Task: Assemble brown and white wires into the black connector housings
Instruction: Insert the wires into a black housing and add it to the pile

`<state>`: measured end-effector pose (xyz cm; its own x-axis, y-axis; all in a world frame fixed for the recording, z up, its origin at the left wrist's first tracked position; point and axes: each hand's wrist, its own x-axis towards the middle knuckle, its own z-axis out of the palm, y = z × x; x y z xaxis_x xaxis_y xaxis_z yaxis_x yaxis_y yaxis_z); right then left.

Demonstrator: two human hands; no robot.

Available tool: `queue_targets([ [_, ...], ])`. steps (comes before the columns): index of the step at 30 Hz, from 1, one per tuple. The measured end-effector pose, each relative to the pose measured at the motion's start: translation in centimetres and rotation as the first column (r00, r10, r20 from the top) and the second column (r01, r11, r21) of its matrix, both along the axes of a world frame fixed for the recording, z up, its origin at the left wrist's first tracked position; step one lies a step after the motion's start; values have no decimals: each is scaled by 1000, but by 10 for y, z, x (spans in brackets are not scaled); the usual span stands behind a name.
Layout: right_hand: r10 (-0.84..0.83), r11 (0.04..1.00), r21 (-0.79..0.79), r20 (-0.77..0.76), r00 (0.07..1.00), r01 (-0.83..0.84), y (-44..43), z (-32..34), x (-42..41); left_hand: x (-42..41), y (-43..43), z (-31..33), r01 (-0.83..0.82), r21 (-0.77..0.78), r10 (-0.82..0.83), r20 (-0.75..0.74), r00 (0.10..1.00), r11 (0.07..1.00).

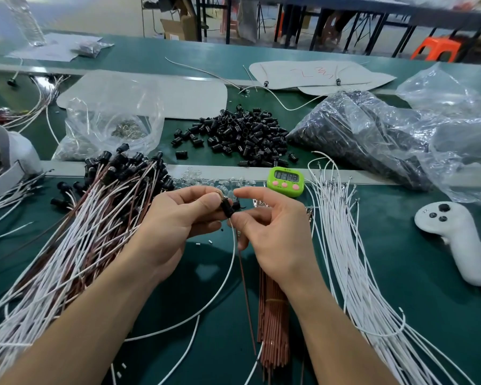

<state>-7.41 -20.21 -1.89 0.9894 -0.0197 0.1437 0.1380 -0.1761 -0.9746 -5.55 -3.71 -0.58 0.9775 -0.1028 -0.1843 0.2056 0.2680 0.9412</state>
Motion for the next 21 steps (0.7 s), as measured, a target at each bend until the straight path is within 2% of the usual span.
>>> queue_targets([
  [14, -85, 995, -40, 26, 996, 86, 1, 2, -2, 1, 0, -2, 6, -26, -7, -40, 999, 1000],
  [21, -122, 993, 0, 34, 992, 122, 2, 0, -1, 2, -1, -3, -4, -70, -2, -85, 996, 998],
])
